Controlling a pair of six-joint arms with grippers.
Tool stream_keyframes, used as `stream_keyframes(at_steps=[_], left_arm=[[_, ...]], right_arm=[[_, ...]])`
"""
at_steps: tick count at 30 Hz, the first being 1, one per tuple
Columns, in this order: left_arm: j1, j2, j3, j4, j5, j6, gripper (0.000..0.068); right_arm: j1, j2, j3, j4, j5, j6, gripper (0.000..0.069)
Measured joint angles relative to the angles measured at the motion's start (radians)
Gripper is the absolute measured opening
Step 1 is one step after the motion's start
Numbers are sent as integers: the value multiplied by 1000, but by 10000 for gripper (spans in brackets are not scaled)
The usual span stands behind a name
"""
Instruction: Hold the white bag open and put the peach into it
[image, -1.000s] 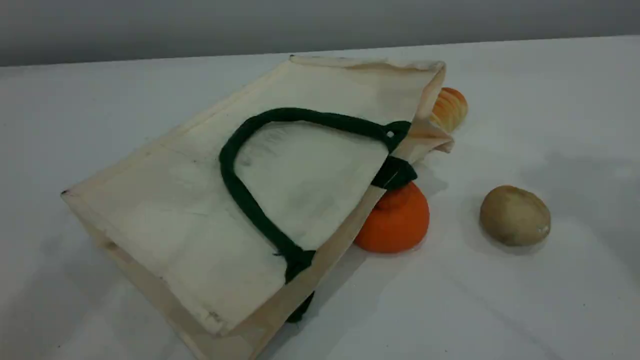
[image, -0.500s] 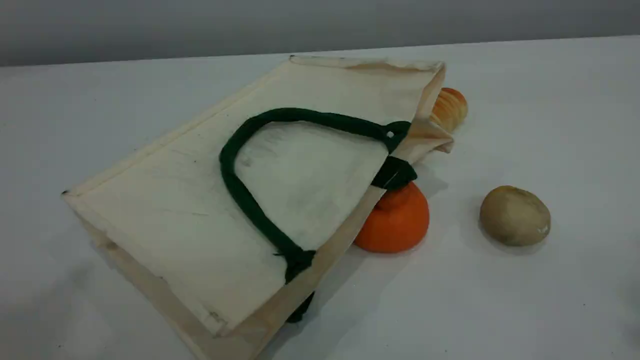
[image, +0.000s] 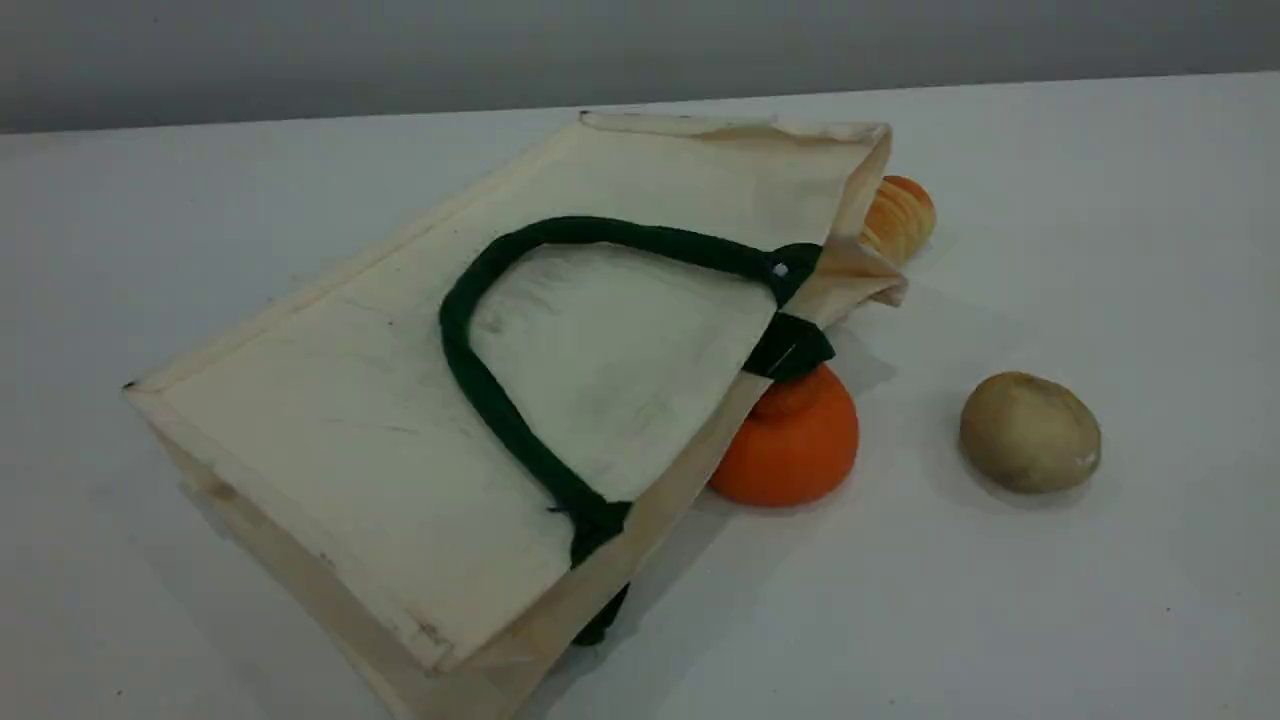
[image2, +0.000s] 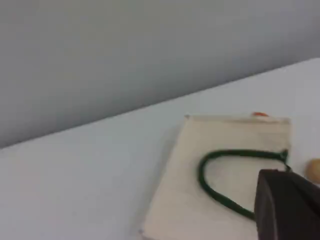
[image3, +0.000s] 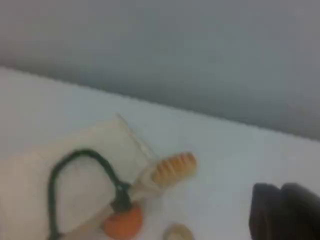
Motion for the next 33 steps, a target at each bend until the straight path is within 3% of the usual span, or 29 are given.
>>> stream_keyframes(at_steps=[7, 13, 19, 23, 33], left_arm=[[0, -249, 249, -40, 0, 1, 8], [0, -303, 423, -65, 0, 1, 8], [0, -303, 525, -78, -2, 2, 8], [0, -303, 575, -77, -5, 6, 8], [0, -303, 712, -80, -134, 7, 8]], right_arm=[[0, -185, 99, 90, -2, 1, 26], [0, -333, 311, 88, -5, -7, 26], [0, -451, 557, 88, -107, -53, 26], [0, -471, 667, 87, -146, -82, 26], [0, -471, 698, 60, -144, -89, 26]])
